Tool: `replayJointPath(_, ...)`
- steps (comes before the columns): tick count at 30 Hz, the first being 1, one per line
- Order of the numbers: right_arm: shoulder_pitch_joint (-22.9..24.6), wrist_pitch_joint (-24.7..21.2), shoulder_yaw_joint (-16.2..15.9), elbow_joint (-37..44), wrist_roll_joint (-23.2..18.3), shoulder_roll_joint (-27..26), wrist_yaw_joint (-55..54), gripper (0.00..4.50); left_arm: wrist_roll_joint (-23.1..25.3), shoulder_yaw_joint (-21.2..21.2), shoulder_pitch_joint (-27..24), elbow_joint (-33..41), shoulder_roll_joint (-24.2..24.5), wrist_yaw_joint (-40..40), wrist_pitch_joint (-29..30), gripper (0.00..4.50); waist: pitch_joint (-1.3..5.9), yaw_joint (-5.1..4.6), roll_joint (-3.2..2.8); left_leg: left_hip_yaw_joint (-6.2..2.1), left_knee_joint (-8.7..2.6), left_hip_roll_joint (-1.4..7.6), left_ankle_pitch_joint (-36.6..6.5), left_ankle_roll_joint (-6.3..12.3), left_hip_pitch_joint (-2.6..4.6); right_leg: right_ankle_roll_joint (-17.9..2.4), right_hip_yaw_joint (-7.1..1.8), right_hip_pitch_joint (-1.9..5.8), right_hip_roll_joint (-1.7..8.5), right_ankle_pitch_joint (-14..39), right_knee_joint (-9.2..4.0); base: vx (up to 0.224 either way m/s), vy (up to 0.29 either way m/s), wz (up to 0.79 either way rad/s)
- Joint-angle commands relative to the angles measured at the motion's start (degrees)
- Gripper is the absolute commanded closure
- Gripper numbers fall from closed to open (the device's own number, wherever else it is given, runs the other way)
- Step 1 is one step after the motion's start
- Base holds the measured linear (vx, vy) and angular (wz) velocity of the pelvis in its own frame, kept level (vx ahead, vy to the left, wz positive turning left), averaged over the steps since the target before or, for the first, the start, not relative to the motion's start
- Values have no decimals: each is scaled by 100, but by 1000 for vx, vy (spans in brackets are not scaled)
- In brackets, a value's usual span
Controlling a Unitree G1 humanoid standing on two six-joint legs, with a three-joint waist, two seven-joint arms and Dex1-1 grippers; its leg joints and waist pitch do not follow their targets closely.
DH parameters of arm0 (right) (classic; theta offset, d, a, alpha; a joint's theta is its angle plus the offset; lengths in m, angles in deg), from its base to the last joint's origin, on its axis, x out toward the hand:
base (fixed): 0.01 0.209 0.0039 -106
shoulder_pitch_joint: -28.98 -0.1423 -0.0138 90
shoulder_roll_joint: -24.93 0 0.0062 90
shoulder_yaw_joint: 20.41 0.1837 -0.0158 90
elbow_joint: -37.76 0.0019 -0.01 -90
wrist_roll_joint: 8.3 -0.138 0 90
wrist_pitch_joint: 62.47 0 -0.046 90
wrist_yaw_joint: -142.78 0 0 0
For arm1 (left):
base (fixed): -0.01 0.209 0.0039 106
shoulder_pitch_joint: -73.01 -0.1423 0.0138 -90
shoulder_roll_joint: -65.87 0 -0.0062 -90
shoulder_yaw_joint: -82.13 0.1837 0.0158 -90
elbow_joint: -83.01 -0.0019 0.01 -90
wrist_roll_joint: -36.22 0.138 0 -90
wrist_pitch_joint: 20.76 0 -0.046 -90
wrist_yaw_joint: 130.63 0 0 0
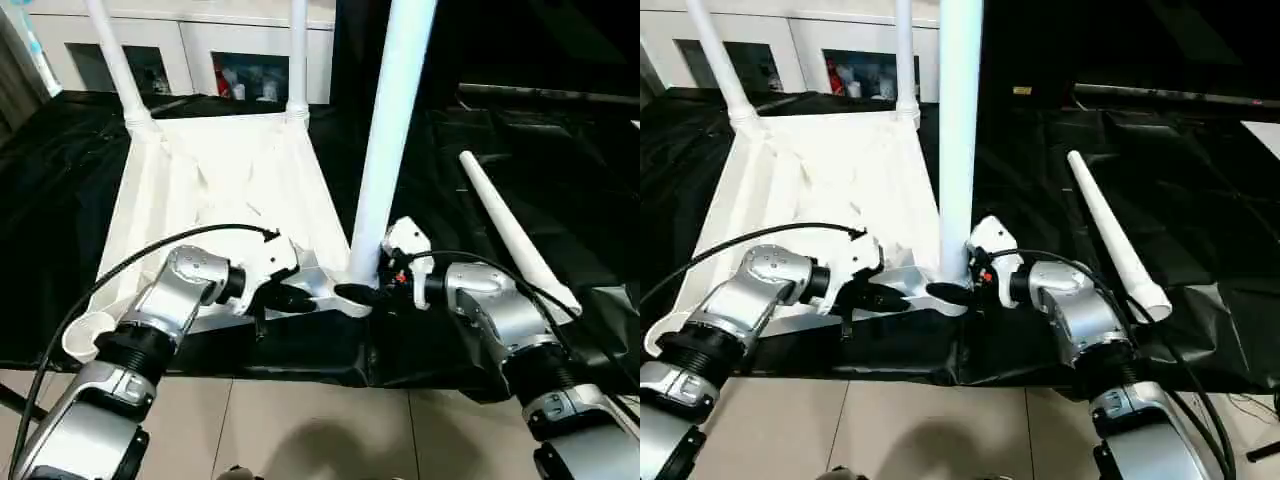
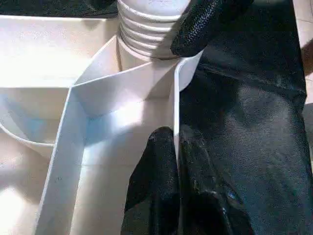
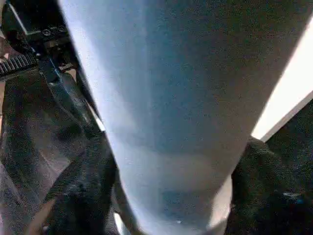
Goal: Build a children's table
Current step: Rotate leg to tighten
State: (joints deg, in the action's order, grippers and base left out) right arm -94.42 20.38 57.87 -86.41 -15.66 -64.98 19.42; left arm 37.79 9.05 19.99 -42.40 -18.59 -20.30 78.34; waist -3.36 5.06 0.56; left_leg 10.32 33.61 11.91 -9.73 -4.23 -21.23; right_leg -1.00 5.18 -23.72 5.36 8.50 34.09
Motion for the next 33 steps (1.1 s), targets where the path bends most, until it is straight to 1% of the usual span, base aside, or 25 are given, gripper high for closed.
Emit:
replayJointPath(1, -12, -30, 119, -34, -23, 44, -34, 167, -200, -12, 40, 226, -65, -163, 6, 450, 426, -5, -19, -23, -402, 133, -1442, 82, 77, -1124, -265, 321, 296, 1689, -380, 0, 0, 0)
replayJointPath(2, 1, -27, 112, -48, -9, 45, -32, 171, -199, -14, 42, 218, -68, -155, 5, 450, 423, -7, -8, -21, -400, 127, -1421, 89, 66, -1122, -265, 327, 293, 1677, -377, 0, 0, 0)
replayJointPath(5, 36, -83, 145, -136, 17, -10, -195, 179, -158, -74, 80, 119, -120, 69, 38, 450, 422, -11, -9, -19, -397, 131, -1409, 89, 69, -1130, -270, 321, 298, 1674, -378, 0, 0, 0)
replayJointPath(6, 12, -83, 236, -322, 55, -110, -544, 180, -111, -131, 132, -9, -193, 322, 40, 450, 421, -11, 1, -18, -397, 126, -1414, 88, 71, -1117, -266, 323, 296, 1710, -385, 0, 0, 0)
replayJointPath(7, -9, -79, 301, -456, 81, -181, -795, 180, -76, -171, 168, -96, -245, 496, 41, 450, 408, -29, -7, -13, -400, 119, -1431, 57, 76, -1102, -273, 297, 296, 1798, -404, 0, 0, 0)
replayJointPath(8, -44, -79, 431, -702, 119, -321, -1300, 181, -23, -246, 242, -255, -349, 828, 89, 450, 409, -29, 5, -26, -403, 109, -1494, 5, 81, -1041, -262, 310, 308, 1998, -421, 0, 0, 0)
replayJointPath(9, -64, -101, 542, -851, 115, -443, -1696, 181, 26, -295, 314, -391, -437, 1117, 139, 450, 416, -34, 39, -18, -396, 103, -1489, -4, 85, -1009, -262, 305, 306, 2062, -427, 0, 0, 0)
replayJointPath(10, -66, -102, 549, -860, 115, -450, -1721, 182, 29, -299, 319, -400, -443, 1136, 142, 450, 401, -54, 22, -38, -412, 98, -1521, -53, 74, -956, -254, 307, 301, 2205, -431, 0, 0, 0)
replayJointPath(11, -81, -124, 660, -985, 98, -569, -2080, 182, 79, -343, 388, -525, -528, 1417, 210, 450, 400, -65, 29, -35, -415, 102, -1526, -67, 74, -916, -252, 314, 301, 2261, -439, 0, 0, 0)
replayJointPath(12, -156, -112, 1018, -1288, -7, -980, -3222, 182, 241, -468, 625, -909, -804, 2387, 474, 450, 397, -69, 22, -32, -406, 96, -1572, -71, 96, -878, -257, 287, 314, 2388, -467, 0, 0, 0)
replayJointPath(13, -186, -83, 1141, -1382, -57, -1126, -3594, 182, 292, -512, 710, -1037, -905, 2733, 592, 450, 399, -94, 26, -28, -394, 78, -1572, -132, 114, -856, -250, 269, 307, 2492, -482, 0, 0, 0)
replayJointPath(14, -224, -87, 1219, -1473, -70, -1243, -3929, 182, 312, -540, 769, -1119, -997, 2952, 632, 450, 400, -96, 23, -30, -395, 75, -1595, -143, 127, -822, -248, 256, 313, 2604, -502, 0, 0, 0)
replayJointPath(16, -300, -88, 1257, -1615, -36, -1384, -4336, 183, 303, -583, 836, -1179, -1152, 3216, 716, 450, 394, -112, 28, -37, -400, 63, -1632, -102, 105, -745, -227, 266, 302, 2711, -525, 0, 0, 0)
replayJointPath(17, -340, -75, 1286, -1667, -56, -1445, -4452, 183, 319, -564, 849, -1179, -1202, 3263, 711, 450, 398, -109, 28, -37, -399, 63, -1654, -76, 110, -719, -222, 266, 302, 2725, -535, 0, 0, 0)
replayJointPath(18, -431, -33, 1325, -1786, -35, -1547, -4657, 183, 344, -538, 881, -1207, -1287, 3355, 708, 450, 401, -125, 16, -39, -403, 75, -1672, -44, 99, -721, -232, 256, 306, 2647, -528, 0, 0, 0)
replayJointPath(19, -519, -3, 1342, -1896, -15, -1627, -4779, 183, 367, -492, 894, -1218, -1342, 3354, 658, 450, 401, -134, 20, -41, -405, 66, -1702, -26, 91, -713, -224, 260, 297, 2616, -532, 0, 0, 0)
replayJointPath(21, -638, 87, 1360, -2052, -9, -1735, -4803, 183, 376, -438, 907, -1241, -1401, 3302, 583, 450, 405, -143, 15, -41, -409, 71, -1710, -6, 85, -729, -226, 265, 295, 2500, -525, 0, 0, 0)
replayJointPath(22, -680, 155, 1314, -2093, 25, -1748, -4737, 183, 380, -406, 893, -1219, -1402, 3222, 530, 450, 408, -144, 12, -43, -412, 75, -1707, 8, 81, -760, -228, 270, 302, 2418, -516, 0, 0, 0)
replayJointPath(24, -750, 323, 1293, -2164, 102, -1783, -4657, 183, 400, -386, 899, -1248, -1419, 3188, 477, 450, 406, -156, 22, -37, -413, 71, -1692, 28, 71, -798, -230, 280, 291, 2318, -502, 0, 0, 0)
replayJointPath(25, -780, 449, 1301, -2179, 116, -1797, -4579, 127, 402, -374, 898, -1269, -1410, 3168, 447, 450, 406, -156, 28, -36, -411, 71, -1694, 44, 65, -810, -233, 285, 299, 2308, -499, 0, 0, 0)
replayJointPath(26, -798, 541, 1319, -2164, 87, -1800, -4456, 113, 402, -366, 890, -1275, -1388, 3149, 443, 450, 407, -153, 29, -32, -408, 72, -1681, 57, 71, -821, -234, 285, 302, 2310, -500, 0, 0, 0)
replayJointPath(28, -823, 650, 1315, -2130, 45, -1772, -4274, 107, 412, -325, 866, -1256, -1335, 3086, 403, 450, 400, -152, 25, -34, -409, 72, -1734, 92, 72, -824, -232, 285, 303, 2371, -507, 0, 0, 0)
replayJointPath(30, -852, 657, 1333, -2118, -14, -1736, -4074, 85, 408, -304, 843, -1234, -1292, 2992, 340, 450, 398, -164, 25, -45, -419, 77, -1701, 102, 49, -815, -228, 303, 303, 2390, -503, 0, 0, 0)
replayJointPath(31, -856, 520, 1289, -1988, -51, -1600, -3703, 77, 382, -299, 807, -1187, -1207, 2813, 268, 450, 399, -168, 43, -42, -413, 71, -1710, 123, 55, -818, -220, 306, 296, 2416, -512, 0, 0, 0)
replayJointPath(33, -796, 422, 1170, -1738, -30, -1376, -3262, 68, 359, -305, 767, -1140, -1095, 2651, 285, 450, 399, -170, 42, -41, -410, 78, -1665, 152, 42, -841, -228, 309, 301, 2358, -503, 0, 0, 0)
